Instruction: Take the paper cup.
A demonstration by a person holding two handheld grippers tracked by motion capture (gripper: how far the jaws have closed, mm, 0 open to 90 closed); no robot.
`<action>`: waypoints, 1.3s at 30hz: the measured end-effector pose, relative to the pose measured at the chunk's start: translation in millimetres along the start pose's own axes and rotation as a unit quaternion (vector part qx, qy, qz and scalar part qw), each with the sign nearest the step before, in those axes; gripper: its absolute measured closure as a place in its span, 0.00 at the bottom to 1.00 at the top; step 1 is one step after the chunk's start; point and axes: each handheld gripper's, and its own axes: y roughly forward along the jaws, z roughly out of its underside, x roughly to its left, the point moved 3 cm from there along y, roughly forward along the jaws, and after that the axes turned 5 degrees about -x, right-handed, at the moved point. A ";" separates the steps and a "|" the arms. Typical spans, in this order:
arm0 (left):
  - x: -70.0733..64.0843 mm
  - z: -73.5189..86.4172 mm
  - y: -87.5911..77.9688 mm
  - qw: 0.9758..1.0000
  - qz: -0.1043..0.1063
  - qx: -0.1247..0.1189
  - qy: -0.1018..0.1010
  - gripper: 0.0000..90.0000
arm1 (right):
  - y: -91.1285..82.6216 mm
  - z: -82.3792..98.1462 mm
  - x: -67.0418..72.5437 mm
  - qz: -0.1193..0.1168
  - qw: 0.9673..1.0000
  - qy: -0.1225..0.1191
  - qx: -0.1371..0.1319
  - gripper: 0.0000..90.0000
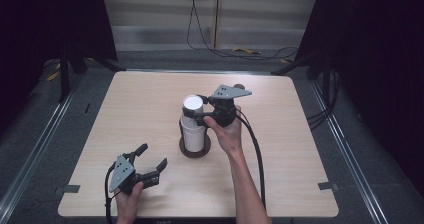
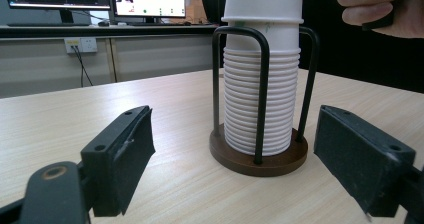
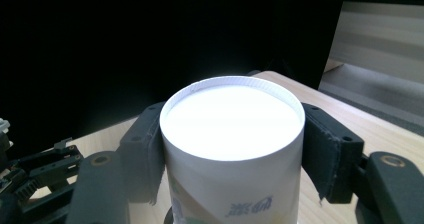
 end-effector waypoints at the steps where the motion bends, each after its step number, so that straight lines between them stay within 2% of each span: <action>1: 0.0 0.0 0.0 1.000 0.000 0.000 0.000 0.18 | -0.9 -1.3 -0.1 0.001 1.000 0.000 -0.004 0.38; 3: 0.3 0.0 -0.2 1.000 0.000 0.001 0.001 0.18 | -1.7 -2.5 -0.3 0.001 1.000 0.002 -0.007 0.38; 5: -0.1 0.0 0.0 1.000 0.000 0.000 0.000 0.18 | -3.1 -5.5 -0.1 -0.009 1.000 0.008 -0.018 0.38; 10: 0.0 0.0 0.0 1.000 0.001 0.000 0.000 0.18 | -5.2 -8.9 -0.5 0.000 1.000 0.006 -0.027 0.38; 17: 0.1 0.0 0.3 1.000 -0.001 -0.001 -0.003 0.18 | -12.0 -15.2 -3.5 -0.001 0.998 0.020 -0.052 0.38; 22: 0.5 0.0 0.3 1.000 0.000 0.000 -0.003 0.18 | -14.4 -19.7 -1.7 -0.016 0.997 0.029 -0.062 0.39; 27: 0.3 0.0 0.2 1.000 0.001 0.000 -0.003 0.18 | -15.7 -21.9 -2.2 -0.007 0.997 0.028 -0.070 0.39; 35: 0.6 0.0 0.1 1.000 0.000 0.000 -0.004 0.19 | -22.9 -26.9 -5.0 -0.014 0.994 0.042 -0.095 0.39; 39: 0.6 0.0 0.2 1.000 0.000 0.000 -0.004 0.19 | -28.3 -30.1 -5.0 -0.016 0.993 0.040 -0.109 0.39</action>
